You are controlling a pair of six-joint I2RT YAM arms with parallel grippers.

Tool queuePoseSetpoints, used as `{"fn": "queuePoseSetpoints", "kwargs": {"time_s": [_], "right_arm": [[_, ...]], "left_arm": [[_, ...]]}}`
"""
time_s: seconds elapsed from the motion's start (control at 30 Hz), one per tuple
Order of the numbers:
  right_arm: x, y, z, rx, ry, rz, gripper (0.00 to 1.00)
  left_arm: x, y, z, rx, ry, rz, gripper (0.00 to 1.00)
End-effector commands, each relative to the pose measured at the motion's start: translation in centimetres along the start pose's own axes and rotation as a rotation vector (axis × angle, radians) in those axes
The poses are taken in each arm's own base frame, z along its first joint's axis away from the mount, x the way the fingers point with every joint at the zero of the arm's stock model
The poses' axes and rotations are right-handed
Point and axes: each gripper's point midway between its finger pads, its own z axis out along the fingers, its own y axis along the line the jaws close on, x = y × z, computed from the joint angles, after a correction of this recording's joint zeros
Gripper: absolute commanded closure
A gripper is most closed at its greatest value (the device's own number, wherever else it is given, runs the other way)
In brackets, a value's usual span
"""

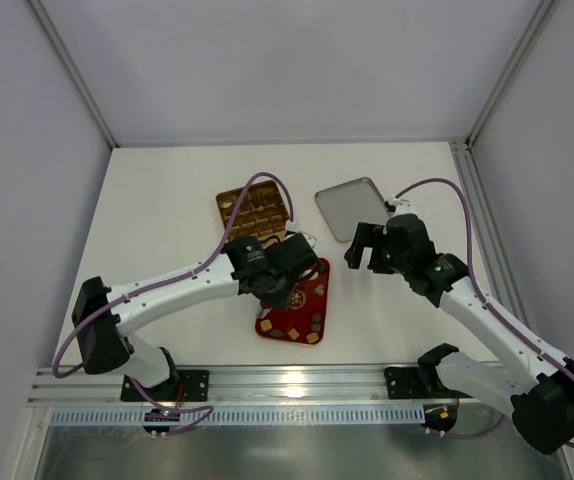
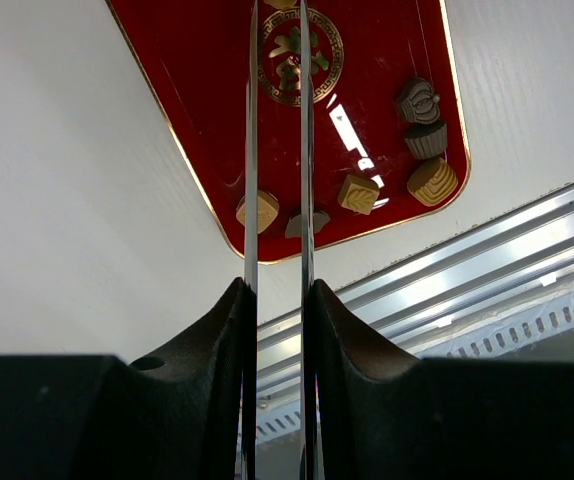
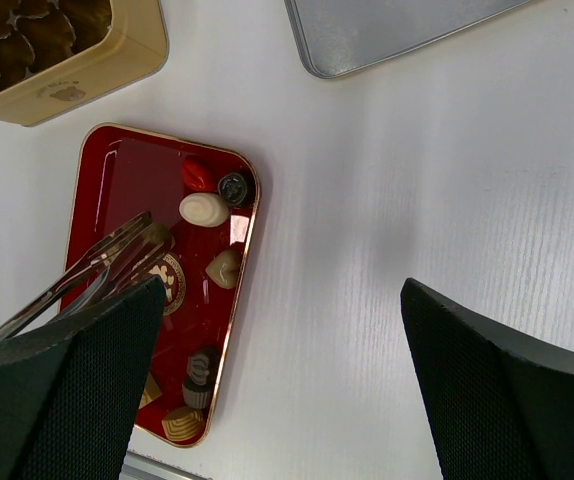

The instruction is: Pack the chocolate

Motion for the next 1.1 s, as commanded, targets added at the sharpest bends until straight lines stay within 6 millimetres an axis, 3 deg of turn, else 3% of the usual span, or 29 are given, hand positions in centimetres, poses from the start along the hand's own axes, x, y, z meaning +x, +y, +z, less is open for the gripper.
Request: {"fn": "queuePoseSetpoints", "kwargs": {"time_s": [0.0,1.07], "right_arm": [[-0.93,0.41,-0.12,-0.013,-0.040,0.008,0.00],[-1.11,0.52,-0.15,-0.015,-0.043,0.010,0.00]], "left_arm": [[-0.19,-0.01,-1.04,0.018,-0.034,-0.004,0.72],[-0.67,-0.06,-1.66,0.032,-0.060,-0.014,0.67]]}}
